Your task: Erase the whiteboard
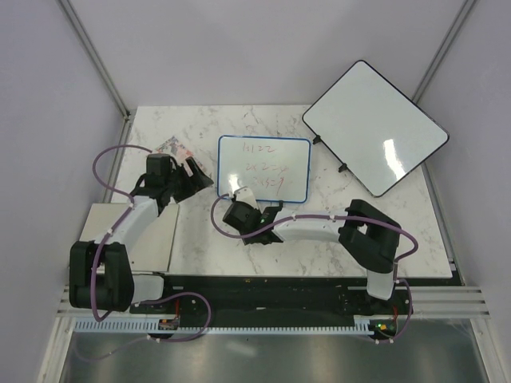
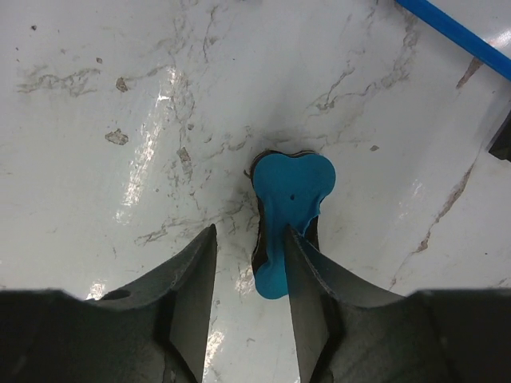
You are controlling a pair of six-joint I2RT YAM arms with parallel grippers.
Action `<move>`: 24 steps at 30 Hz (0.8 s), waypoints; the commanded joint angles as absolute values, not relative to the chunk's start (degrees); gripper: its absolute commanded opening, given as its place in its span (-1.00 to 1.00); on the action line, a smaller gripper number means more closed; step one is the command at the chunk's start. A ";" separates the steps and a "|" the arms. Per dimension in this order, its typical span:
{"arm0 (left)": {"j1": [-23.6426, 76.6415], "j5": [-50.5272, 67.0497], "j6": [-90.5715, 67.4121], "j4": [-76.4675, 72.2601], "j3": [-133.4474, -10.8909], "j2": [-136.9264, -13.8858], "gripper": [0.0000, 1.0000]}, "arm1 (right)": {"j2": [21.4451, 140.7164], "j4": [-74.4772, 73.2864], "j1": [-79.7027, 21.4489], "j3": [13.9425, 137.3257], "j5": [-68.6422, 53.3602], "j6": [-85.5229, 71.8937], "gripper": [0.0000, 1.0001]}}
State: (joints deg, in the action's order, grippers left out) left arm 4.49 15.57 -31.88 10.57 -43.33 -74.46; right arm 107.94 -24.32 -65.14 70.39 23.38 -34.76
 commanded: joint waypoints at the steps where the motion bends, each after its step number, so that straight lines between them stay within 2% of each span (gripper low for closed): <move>1: 4.48 17.05 -29.53 8.96 -43.77 -72.25 0.73 | 107.67 -25.84 -64.95 69.00 25.22 -34.10 -0.03; 4: 4.48 17.14 -29.53 8.96 -43.86 -72.60 0.73 | 106.35 -26.02 -65.04 68.73 26.54 -33.49 0.35; 6: 4.48 17.31 -29.53 8.79 -43.77 -72.77 0.73 | 105.91 -26.19 -64.95 68.47 27.24 -33.40 0.43; 22: 4.48 18.81 -29.79 8.26 -43.51 -75.06 0.73 | 95.46 -22.68 -65.04 65.66 25.84 -28.04 0.43; 24: 4.48 18.98 -29.79 8.26 -43.33 -75.23 0.73 | 95.18 -22.50 -64.95 65.39 26.28 -26.47 0.48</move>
